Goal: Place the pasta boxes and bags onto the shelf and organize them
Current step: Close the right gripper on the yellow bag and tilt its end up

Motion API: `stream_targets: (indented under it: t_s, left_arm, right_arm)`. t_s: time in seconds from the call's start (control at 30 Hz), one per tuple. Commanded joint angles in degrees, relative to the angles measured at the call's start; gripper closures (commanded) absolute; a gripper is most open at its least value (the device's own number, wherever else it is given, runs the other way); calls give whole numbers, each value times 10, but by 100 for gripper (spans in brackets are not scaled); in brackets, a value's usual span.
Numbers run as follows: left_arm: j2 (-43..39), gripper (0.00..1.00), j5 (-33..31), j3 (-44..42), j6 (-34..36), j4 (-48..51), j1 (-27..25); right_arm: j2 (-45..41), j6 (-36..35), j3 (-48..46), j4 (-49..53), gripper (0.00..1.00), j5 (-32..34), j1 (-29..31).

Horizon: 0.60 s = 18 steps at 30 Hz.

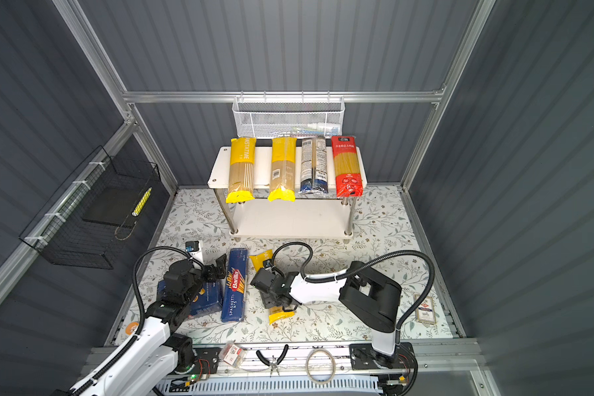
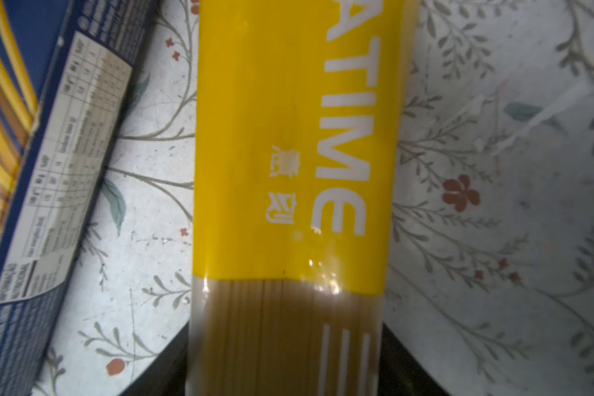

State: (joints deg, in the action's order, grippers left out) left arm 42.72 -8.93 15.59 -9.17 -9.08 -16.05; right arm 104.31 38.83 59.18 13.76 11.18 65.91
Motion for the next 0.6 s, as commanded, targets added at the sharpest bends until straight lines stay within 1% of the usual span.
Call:
stream_targets:
  t_s: [0.0,0.17,0.37,0.5,0.57]
  left_arm:
    - [-7,1,7,12,12,-6,0]
    - [-4,1,9,14,13,-6,0]
    - [-4,1,8,13,13,-6,0]
    - [-7,1,9,12,13,-6,0]
    - [-7,1,8,12,13,-6,0]
  right_arm:
    - [5,26,-31,7,38,-67,4]
    - [-9,34,-43,-5,51,-66,4]
    - [-35,45,-53,8,56,-46,4]
    - [-75,58,-71,17,63,-12,4]
    - [-99,67,-83,16,69,7,4]
